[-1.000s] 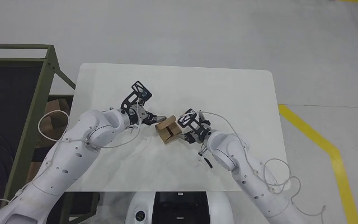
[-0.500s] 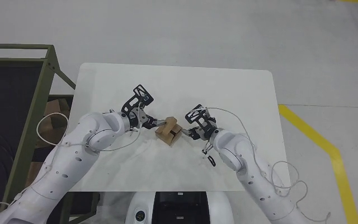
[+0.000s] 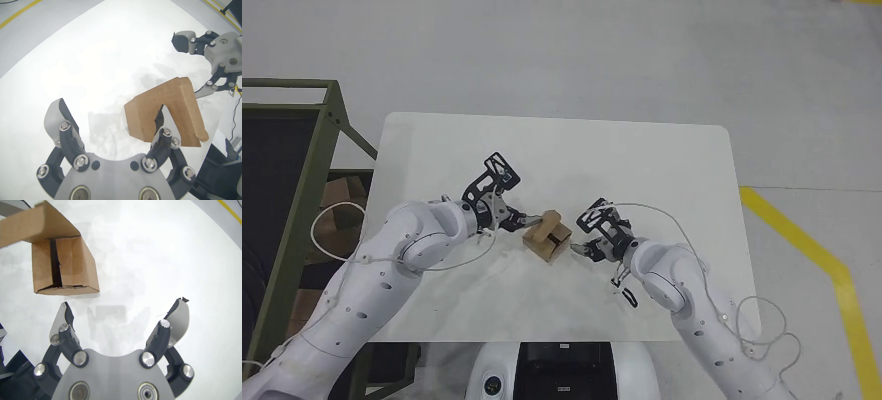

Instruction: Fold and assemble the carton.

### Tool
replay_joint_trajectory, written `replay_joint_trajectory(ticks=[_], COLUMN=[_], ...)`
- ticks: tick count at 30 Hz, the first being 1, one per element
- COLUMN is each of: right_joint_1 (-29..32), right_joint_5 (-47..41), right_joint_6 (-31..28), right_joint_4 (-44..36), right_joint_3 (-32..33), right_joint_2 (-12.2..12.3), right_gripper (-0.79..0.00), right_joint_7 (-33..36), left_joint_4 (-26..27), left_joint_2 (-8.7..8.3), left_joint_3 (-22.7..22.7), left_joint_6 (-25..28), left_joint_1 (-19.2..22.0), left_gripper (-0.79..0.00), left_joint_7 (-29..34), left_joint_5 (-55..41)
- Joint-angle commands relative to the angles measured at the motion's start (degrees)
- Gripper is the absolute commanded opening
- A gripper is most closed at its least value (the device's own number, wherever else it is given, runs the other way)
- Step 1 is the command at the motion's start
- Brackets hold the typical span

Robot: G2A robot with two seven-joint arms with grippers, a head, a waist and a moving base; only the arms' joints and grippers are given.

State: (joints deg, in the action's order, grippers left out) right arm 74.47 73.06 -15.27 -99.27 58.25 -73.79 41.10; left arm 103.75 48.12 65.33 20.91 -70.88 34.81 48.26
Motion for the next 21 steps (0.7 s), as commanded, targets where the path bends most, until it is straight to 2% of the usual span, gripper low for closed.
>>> replay_joint_trajectory(ticks=[1,12,21], right_joint_1=[-0.9,-4.4,-5.1], right_joint_5=[-0.4,-1.9,-2.1], right_joint_6=[0.2,1.6,2.5], right_joint_4=[1.3,6.1,6.9], right_joint_3=[-0.8,-3.7,-4.1], right_joint_2=[-0.2,-1.2,-1.5], right_gripper=[0.000,0.000,0.000], right_joint_7=[-0.4,-2.0,-3.5], left_joint_4=[0.0,1.9,1.4], left_joint_2=[-0.06,0.10,0.89], left_joint_3=[0.6,0.7,-1.8], left_joint_6=[0.7,2.1,0.3], left_joint_1=[-0.3,-2.0,-0.9], left_gripper=[0.000,0.000,0.000], left_joint_7=[-0.1,0.4,2.9], left_joint_5=[-0.2,2.1,4.4])
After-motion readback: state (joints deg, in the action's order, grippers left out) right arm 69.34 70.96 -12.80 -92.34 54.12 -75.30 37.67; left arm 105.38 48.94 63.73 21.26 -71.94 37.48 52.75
